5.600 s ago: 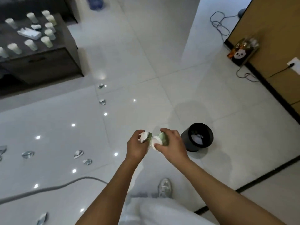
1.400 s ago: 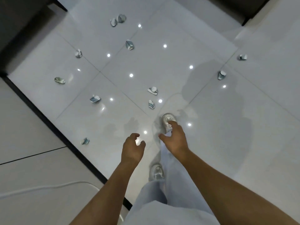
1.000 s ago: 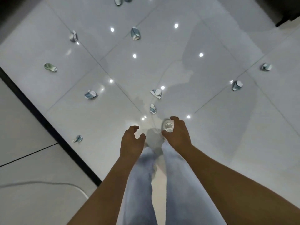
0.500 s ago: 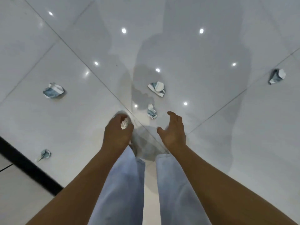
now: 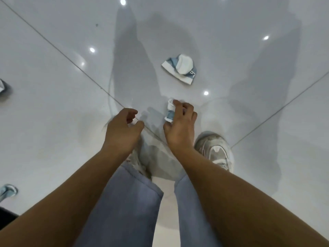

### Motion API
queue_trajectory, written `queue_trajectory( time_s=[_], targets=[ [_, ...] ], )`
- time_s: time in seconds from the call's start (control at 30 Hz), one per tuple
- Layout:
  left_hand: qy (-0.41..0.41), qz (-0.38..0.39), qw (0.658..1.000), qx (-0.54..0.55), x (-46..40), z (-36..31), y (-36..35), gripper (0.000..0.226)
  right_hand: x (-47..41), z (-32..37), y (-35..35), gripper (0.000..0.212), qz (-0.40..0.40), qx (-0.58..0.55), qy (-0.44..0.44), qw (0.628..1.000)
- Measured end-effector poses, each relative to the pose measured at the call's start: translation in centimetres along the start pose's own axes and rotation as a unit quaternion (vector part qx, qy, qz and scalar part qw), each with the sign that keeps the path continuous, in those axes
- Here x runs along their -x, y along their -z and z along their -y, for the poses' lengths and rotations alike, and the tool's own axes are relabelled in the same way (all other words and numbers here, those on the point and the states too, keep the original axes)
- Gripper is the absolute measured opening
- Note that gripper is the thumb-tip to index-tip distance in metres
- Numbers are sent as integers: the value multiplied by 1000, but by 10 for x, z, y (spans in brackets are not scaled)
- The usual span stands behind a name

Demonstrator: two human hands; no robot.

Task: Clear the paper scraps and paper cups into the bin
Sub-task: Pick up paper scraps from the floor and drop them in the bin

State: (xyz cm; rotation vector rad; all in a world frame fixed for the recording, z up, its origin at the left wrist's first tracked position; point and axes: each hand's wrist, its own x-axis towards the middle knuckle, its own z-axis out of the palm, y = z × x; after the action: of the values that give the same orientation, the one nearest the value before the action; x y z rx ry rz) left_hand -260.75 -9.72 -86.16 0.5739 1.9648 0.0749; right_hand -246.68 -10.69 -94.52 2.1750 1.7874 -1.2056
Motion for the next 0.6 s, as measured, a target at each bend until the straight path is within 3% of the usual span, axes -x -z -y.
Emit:
queue_trajectory(
  time_s=[0.3,0.6],
  targets=[
    [6,26,999,26,6,-8,1,36,22,18,27,60,48,-106,42,992],
    [14,81,990,116,46,-42,20,34,56,58,76,64,101,-125,98,982]
  ],
)
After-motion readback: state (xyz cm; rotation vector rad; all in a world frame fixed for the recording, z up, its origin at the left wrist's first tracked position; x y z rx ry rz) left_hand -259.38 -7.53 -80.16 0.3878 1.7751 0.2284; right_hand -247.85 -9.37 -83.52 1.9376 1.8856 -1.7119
